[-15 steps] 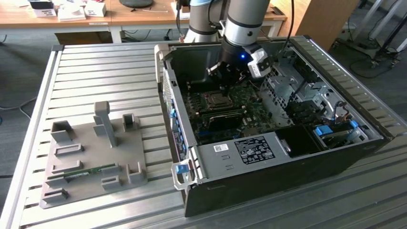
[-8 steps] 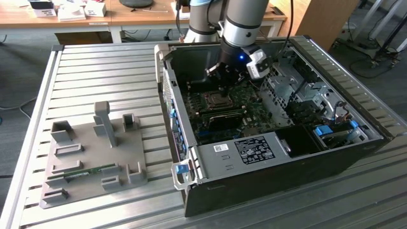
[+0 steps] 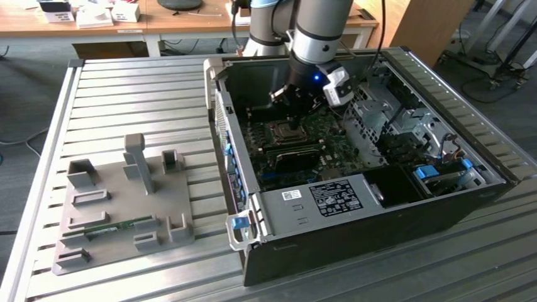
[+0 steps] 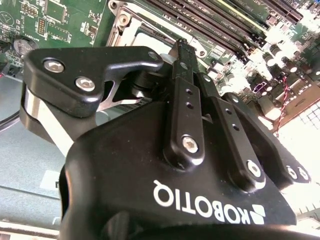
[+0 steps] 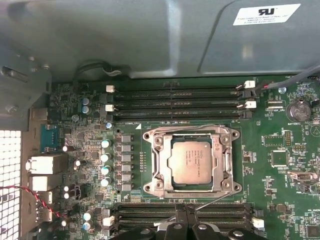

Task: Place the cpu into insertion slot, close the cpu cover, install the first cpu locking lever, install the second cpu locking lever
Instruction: 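Install the second cpu locking lever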

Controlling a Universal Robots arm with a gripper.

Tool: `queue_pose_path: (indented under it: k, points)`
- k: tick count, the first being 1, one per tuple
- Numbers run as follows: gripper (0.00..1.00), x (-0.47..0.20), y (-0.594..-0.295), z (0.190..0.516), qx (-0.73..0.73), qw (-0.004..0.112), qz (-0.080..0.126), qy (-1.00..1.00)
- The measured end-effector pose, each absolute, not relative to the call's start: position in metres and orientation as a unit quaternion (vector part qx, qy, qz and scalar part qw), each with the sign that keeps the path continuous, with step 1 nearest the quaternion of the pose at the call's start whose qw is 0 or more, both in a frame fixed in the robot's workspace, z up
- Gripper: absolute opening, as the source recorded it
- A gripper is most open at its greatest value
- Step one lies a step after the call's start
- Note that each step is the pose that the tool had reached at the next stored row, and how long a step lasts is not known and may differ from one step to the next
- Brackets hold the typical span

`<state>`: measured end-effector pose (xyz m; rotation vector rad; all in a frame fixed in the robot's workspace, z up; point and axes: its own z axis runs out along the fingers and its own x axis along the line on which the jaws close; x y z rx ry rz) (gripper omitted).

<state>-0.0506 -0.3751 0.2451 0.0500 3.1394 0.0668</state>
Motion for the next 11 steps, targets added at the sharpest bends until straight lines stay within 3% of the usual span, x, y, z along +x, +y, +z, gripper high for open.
queue_pose_path:
  k: [11]
  points:
    - [0.11,-0.0565,-0.3754,0.2393,0.016,0.001,0.021,1.0]
